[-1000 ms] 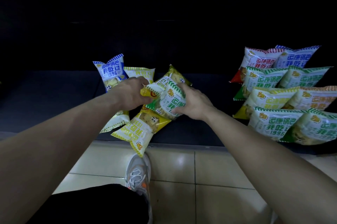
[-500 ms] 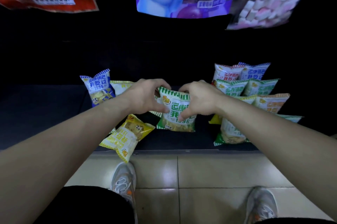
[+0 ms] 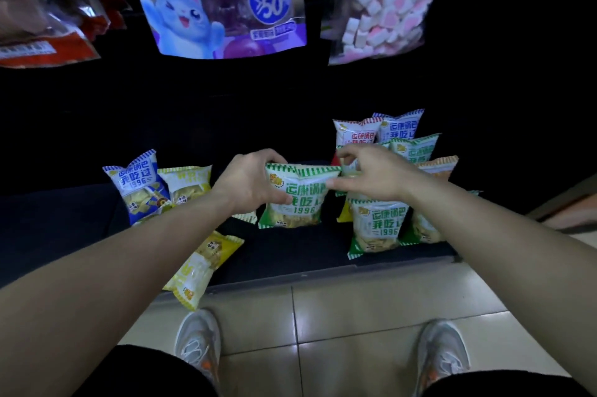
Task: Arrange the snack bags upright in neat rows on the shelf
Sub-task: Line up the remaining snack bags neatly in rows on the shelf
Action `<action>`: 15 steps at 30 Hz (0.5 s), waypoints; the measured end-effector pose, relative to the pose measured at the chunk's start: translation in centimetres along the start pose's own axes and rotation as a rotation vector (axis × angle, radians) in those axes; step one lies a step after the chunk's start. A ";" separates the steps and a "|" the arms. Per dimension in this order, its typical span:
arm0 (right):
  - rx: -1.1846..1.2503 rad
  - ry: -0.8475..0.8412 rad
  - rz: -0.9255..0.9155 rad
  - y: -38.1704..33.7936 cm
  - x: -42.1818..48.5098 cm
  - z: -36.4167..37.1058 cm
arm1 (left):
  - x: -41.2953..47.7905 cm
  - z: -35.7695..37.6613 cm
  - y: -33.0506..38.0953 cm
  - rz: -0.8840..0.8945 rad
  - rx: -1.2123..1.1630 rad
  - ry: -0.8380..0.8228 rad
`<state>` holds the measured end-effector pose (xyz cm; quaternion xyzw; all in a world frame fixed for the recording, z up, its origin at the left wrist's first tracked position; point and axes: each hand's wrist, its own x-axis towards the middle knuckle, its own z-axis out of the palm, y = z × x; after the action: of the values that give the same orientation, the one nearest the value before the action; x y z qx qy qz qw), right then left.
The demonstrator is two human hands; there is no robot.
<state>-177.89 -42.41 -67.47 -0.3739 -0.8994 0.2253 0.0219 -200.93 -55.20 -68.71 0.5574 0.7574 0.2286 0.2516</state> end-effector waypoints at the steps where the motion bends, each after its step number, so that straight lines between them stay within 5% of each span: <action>1: -0.014 0.027 0.022 1.4 0.2 -0.3 | 0.9 0.2 0.0 -0.011 -0.001 0.031; 15: -0.023 0.242 0.193 12.6 5.9 2.3 | 17.6 7.6 -5.3 -0.135 0.014 0.159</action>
<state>-174.22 -31.47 -75.58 -0.4831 -0.8527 0.1692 0.1041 -204.44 -39.27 -80.10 0.4871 0.8124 0.2495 0.2014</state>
